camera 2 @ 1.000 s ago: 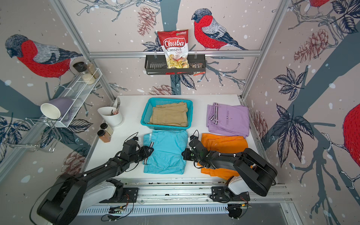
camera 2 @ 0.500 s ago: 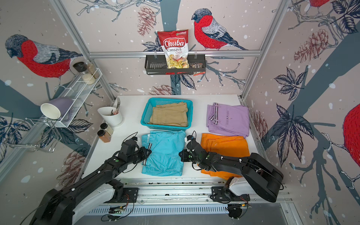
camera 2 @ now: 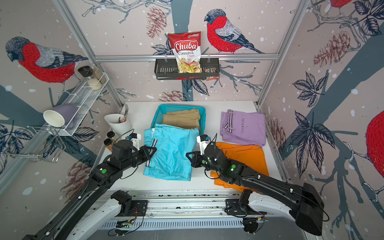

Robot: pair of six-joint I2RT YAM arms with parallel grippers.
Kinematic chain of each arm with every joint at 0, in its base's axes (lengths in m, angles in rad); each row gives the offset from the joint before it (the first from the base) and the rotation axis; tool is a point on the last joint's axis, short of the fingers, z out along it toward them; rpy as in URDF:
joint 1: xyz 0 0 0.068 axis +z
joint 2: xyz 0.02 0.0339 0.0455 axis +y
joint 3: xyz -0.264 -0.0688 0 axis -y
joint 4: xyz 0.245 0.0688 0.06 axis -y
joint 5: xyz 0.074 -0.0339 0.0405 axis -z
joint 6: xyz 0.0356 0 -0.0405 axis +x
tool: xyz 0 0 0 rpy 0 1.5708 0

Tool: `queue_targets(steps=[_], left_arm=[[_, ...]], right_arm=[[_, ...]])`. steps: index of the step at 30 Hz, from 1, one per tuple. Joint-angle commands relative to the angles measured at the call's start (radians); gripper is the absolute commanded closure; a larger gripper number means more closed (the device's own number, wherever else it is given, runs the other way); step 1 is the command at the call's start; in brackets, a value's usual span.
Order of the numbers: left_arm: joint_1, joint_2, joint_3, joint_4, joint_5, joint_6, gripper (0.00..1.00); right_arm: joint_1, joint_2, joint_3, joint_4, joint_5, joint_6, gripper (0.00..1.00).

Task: Put the folded long pants in the basket
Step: Pick up the long pant at the center of the board, then place the long pant in the basket.

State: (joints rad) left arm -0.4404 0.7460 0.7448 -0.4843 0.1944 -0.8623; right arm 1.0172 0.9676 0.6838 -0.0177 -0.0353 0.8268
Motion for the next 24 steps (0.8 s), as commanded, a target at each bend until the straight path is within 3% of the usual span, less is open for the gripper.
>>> queue_targets(steps=[1, 4, 9, 14, 19, 24], left_arm=[[0.000, 0.083, 0.148, -0.045, -0.036, 0.028, 1.00], [0.000, 0.193, 0.312, -0.082, -0.053, 0.052, 1.00], [0.013, 0.415, 0.567, -0.157, -0.072, 0.093, 1.00], [0.048, 0.645, 0.769, -0.211, -0.066, 0.149, 1.00], [0.138, 0.852, 0.860, -0.241, 0.012, 0.174, 1.00], [0.187, 0.972, 0.873, -0.201, 0.029, 0.191, 1.00]], right_arm=[[-0.051, -0.041, 0.083, -0.101, 0.026, -0.049, 1.00], [-0.122, -0.023, 0.183, -0.154, 0.001, -0.090, 1.00], [-0.300, 0.084, 0.309, -0.161, -0.141, -0.118, 1.00], [-0.410, 0.217, 0.405, -0.142, -0.157, -0.151, 1.00], [-0.477, 0.370, 0.485, -0.106, -0.161, -0.188, 1.00], [-0.517, 0.530, 0.556, -0.077, -0.132, -0.238, 1.00]])
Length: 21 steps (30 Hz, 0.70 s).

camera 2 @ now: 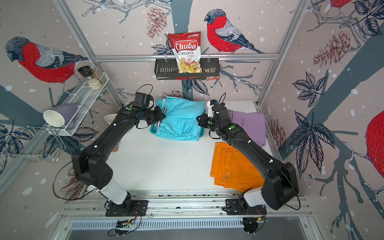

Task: Put the folded long pants in the basket
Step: Place the long pant in the basket.

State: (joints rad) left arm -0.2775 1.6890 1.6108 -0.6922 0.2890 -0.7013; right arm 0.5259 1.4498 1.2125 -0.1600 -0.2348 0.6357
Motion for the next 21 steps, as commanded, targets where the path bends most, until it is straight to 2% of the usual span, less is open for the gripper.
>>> queue_targets(steps=[1, 5, 8, 11, 21], left_arm=[[0.023, 0.044, 0.001, 0.031, -0.062, 0.039, 1.00], [0.026, 0.112, -0.005, 0.115, -0.049, 0.066, 1.00], [0.026, 0.178, 0.049, 0.104, -0.076, 0.110, 1.00], [0.035, 0.195, 0.057, 0.115, -0.055, 0.113, 1.00], [0.043, -0.016, -0.024, 0.242, -0.077, 0.071, 1.00]], right_arm=[[-0.035, 0.082, 0.041, 0.076, 0.053, -0.054, 1.00], [-0.057, 0.207, 0.115, 0.077, 0.047, -0.102, 1.00], [-0.065, 0.283, 0.175, 0.054, 0.047, -0.133, 1.00], [-0.065, 0.323, 0.185, 0.064, 0.032, -0.145, 1.00], [-0.049, 0.251, 0.261, 0.045, 0.049, -0.146, 1.00]])
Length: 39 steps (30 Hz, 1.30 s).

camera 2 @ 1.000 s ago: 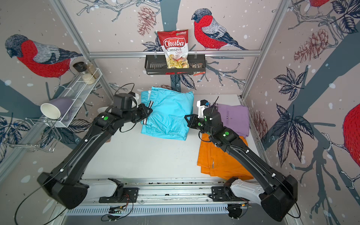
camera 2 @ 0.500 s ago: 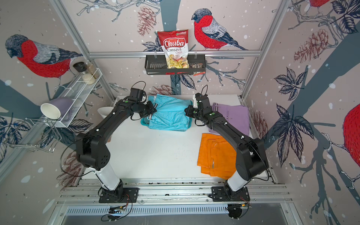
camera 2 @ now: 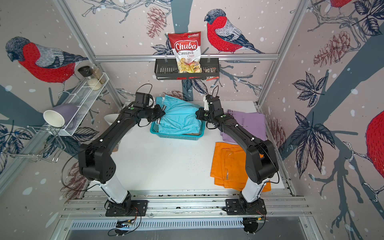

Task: Put the folded long pants in the basket
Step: Place the long pant in the basket.

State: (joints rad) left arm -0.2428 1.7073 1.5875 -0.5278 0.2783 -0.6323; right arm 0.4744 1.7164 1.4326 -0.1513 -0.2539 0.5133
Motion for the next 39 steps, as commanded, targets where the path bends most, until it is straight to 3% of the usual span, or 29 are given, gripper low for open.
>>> queue_targets(steps=[1, 6, 16, 32, 39], left_arm=[[0.008, -0.041, 0.007, 0.078, -0.078, 0.010, 1.00], [0.008, -0.010, -0.017, 0.120, -0.130, 0.054, 1.00], [0.023, 0.281, 0.067, 0.001, -0.152, 0.058, 1.00], [0.026, 0.336, 0.033, 0.000, -0.163, 0.022, 1.00], [0.026, 0.405, 0.108, -0.055, -0.213, 0.019, 1.00]], right_arm=[[0.002, -0.012, 0.066, 0.020, 0.070, -0.025, 1.00], [0.001, 0.028, 0.061, 0.058, 0.060, -0.043, 1.00], [-0.017, 0.242, 0.006, 0.079, 0.062, 0.010, 1.00], [-0.025, 0.286, -0.021, -0.068, 0.152, 0.060, 1.00], [-0.043, 0.323, -0.030, -0.109, 0.130, 0.068, 1.00]])
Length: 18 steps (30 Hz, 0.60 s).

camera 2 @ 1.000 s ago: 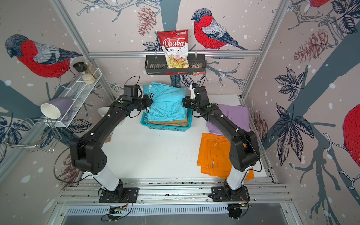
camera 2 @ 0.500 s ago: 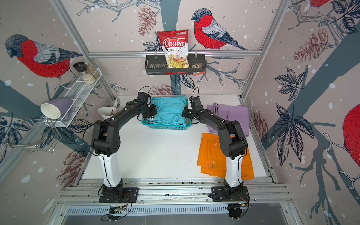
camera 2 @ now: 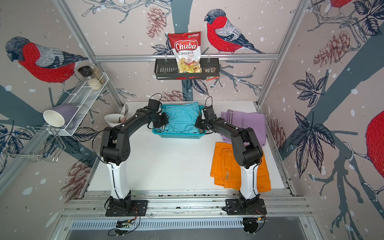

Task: Put the folded long pants in the basket
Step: Place the long pant in the basket.

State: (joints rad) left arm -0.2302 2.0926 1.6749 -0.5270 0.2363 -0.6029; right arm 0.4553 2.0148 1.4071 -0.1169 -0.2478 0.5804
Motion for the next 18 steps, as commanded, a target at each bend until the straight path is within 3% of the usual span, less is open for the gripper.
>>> queue_targets(steps=[1, 9, 15, 18], left_arm=[[0.015, 0.030, 0.026, -0.064, -0.184, -0.019, 1.00], [0.016, 0.107, 0.077, -0.108, -0.221, -0.027, 1.00], [0.015, 0.027, -0.015, -0.053, -0.267, -0.061, 1.00], [0.015, -0.064, -0.091, -0.001, -0.280, -0.090, 0.86]], right_arm=[[-0.027, 0.040, 0.007, -0.148, 0.113, 0.001, 1.00], [-0.042, 0.119, 0.056, -0.173, 0.088, -0.001, 1.00], [-0.037, 0.110, 0.052, -0.168, 0.097, -0.003, 1.00], [-0.028, 0.091, 0.053, -0.161, 0.107, -0.014, 0.90]])
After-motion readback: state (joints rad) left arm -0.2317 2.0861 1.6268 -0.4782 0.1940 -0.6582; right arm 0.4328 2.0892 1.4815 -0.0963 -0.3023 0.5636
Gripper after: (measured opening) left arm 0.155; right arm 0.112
